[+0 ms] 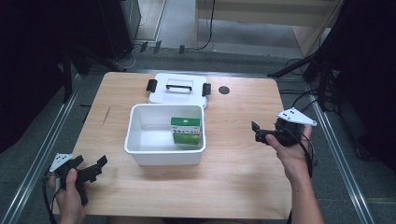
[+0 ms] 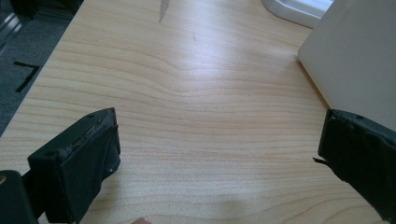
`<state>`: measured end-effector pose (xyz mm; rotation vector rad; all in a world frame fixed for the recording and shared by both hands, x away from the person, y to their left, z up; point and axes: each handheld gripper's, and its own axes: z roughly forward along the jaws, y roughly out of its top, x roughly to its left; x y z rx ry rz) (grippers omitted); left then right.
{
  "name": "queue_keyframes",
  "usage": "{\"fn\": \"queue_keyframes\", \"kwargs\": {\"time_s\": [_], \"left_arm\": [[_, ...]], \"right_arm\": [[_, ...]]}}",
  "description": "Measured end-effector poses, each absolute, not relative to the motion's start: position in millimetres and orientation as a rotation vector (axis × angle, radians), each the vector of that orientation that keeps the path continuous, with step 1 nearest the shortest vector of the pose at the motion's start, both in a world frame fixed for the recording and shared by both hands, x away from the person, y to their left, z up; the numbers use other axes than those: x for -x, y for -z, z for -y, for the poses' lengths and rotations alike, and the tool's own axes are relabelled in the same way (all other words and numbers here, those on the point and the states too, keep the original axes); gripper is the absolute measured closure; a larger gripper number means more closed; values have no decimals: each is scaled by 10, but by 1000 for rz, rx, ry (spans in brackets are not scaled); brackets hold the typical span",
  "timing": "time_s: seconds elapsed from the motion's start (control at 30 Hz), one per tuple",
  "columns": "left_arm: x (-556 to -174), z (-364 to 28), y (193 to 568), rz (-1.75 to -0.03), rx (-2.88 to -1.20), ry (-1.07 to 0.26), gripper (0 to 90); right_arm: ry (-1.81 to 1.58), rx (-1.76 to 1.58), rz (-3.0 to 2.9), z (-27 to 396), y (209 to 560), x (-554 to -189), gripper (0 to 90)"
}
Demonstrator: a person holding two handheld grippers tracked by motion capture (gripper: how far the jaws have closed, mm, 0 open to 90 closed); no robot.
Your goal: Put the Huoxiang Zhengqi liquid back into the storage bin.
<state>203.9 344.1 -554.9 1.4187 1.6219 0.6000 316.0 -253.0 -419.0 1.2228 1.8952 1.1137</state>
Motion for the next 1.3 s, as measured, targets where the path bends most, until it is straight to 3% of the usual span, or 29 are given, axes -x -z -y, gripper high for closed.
{"fn": "queue_keyframes", "kwargs": {"time_s": [1.17, 1.3], "left_arm": [[-2037, -3435, 5548, -1622, -1424, -604, 0], [-2037, -3437, 5549, -1621, -1424, -606, 0]], "right_arm": [[-1090, -1450, -1743, 3381, 5159, -2491, 0], [-1079, -1475, -1701, 3467, 5268, -2397, 52]]}}
